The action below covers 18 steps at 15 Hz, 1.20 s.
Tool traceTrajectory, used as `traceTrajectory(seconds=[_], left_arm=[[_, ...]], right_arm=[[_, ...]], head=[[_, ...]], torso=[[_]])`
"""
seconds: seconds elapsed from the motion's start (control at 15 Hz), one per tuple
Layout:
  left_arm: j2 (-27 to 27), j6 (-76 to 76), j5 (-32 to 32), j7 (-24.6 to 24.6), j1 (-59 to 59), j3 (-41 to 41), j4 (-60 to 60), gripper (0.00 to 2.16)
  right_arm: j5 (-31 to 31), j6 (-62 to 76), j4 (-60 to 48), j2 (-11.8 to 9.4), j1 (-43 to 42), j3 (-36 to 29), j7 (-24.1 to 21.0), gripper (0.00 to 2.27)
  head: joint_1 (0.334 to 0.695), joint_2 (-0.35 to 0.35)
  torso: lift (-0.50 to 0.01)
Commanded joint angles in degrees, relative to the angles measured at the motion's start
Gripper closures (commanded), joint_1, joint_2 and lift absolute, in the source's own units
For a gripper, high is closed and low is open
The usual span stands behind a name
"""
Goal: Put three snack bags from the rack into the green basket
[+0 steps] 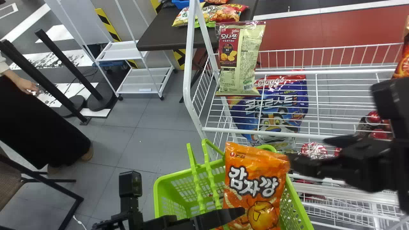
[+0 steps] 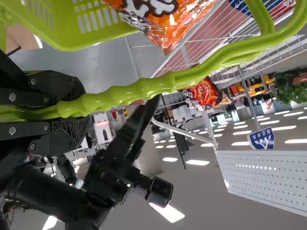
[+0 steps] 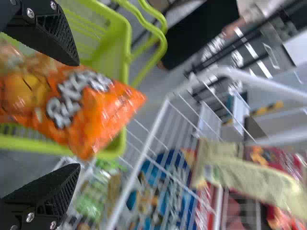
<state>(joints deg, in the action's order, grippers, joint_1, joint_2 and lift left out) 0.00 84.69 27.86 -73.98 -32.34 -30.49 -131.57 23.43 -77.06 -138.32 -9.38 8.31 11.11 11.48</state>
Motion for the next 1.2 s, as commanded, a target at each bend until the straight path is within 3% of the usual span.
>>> traceTrajectory(seconds=[0.0, 0.47, 1.13], left_arm=[[0.0, 0.0, 0.0, 0.0, 0.0, 0.0, -0.2, 2.15], [0.1, 0.0, 0.0, -0.2, -0.1, -0.1, 0.2, 2.15], [0.1, 0.0, 0.0, -0.2, -0.2, -0.2, 0.4, 2.15]], right_arm=[[-0.5, 6.8, 2.8, -1.3, -0.4, -4.8, -0.8, 0.04], [-9.9, 23.0, 15.3, -1.8, -3.3, -10.5, -7.0, 0.04], [-14.8, 38.6, 40.8, -1.3, -16.1, -15.4, -9.5, 0.05]], head=[[0.695, 0.261], [0.695, -0.015], [0.695, -0.196]], torso=[[0.0], [0.0], [0.0]])
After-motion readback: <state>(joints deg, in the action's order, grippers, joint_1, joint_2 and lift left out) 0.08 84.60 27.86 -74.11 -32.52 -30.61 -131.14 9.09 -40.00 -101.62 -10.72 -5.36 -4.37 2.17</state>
